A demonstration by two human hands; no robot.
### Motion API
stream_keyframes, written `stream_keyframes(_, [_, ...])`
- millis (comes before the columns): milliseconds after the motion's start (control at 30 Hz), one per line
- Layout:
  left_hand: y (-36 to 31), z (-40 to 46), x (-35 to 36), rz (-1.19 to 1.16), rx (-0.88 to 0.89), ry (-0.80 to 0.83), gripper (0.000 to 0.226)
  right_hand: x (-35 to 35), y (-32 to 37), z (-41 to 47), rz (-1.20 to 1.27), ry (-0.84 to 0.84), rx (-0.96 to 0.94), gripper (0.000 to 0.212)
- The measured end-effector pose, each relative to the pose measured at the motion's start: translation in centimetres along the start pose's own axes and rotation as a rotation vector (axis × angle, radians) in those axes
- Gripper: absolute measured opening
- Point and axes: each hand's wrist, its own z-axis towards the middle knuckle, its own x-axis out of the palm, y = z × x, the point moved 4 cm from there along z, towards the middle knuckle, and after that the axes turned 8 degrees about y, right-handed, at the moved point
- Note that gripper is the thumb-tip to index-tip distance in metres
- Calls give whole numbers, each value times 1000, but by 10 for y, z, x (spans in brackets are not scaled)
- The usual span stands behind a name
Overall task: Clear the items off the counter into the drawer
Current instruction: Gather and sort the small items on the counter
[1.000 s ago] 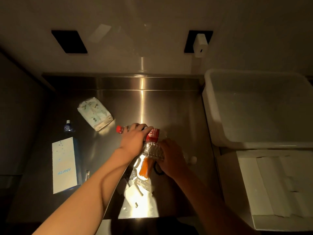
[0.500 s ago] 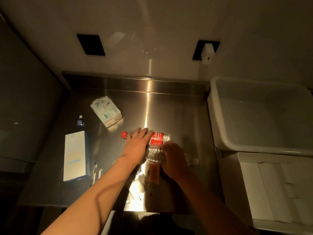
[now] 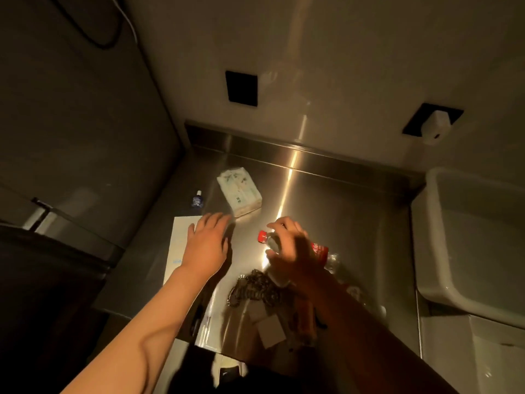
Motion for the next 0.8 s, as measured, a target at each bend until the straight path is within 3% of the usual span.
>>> stream_keyframes(67, [22, 3, -7, -22, -53, 14, 61, 11, 14, 16, -39, -90, -87, 40])
stream_keyframes(167, [51, 14, -13, -13, -107, 49, 61, 23, 27, 47, 20, -149, -208, 61])
stream_keyframes(333, [84, 53, -14, -89, -165, 116, 54, 46, 40, 99, 5, 55, -115, 52])
stream_keyframes(433, [92, 74, -6, -40, -147, 100, 49, 69, 42, 123, -95, 231, 4, 63])
stream_keyframes(567, [99, 100, 3, -23, -124, 94, 37, 81, 34, 143, -116, 225, 20, 71])
stream_keyframes(667, [101, 119, 16, 6, -152, 206, 46, 83, 26, 155, -165, 274, 54, 77])
stream_keyframes(800, [96, 130, 27, -1, -121, 215, 48, 87, 12, 161, -231, 357, 64, 77])
